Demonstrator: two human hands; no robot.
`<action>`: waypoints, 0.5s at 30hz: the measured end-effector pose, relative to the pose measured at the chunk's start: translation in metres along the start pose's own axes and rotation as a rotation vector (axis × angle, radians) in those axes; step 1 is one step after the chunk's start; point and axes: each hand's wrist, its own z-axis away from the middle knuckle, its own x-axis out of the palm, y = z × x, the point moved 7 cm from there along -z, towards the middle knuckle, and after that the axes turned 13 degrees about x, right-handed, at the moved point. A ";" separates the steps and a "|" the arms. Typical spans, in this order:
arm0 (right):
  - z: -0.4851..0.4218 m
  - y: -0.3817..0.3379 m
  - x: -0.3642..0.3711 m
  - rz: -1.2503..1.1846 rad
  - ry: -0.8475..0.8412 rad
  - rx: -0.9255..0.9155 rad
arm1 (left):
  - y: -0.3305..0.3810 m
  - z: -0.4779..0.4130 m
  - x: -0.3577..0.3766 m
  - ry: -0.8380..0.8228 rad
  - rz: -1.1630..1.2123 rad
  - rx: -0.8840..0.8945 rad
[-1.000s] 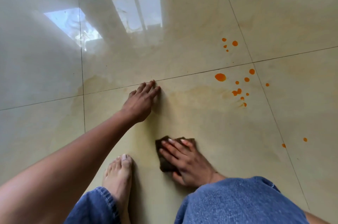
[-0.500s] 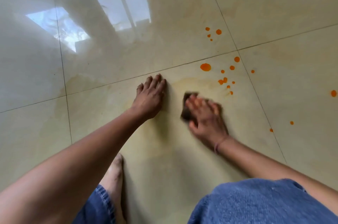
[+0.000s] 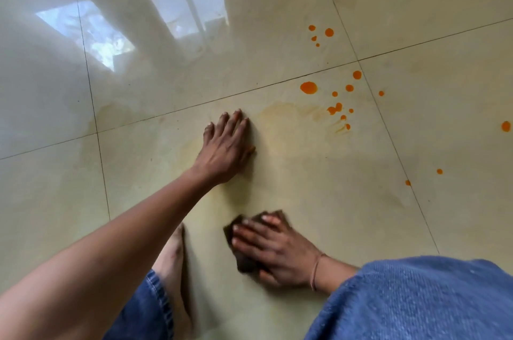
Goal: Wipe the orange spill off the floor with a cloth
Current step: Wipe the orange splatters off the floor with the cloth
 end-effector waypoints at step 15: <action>0.008 0.206 -0.081 0.083 0.164 0.706 | 0.022 -0.067 -0.012 -0.039 0.151 -0.080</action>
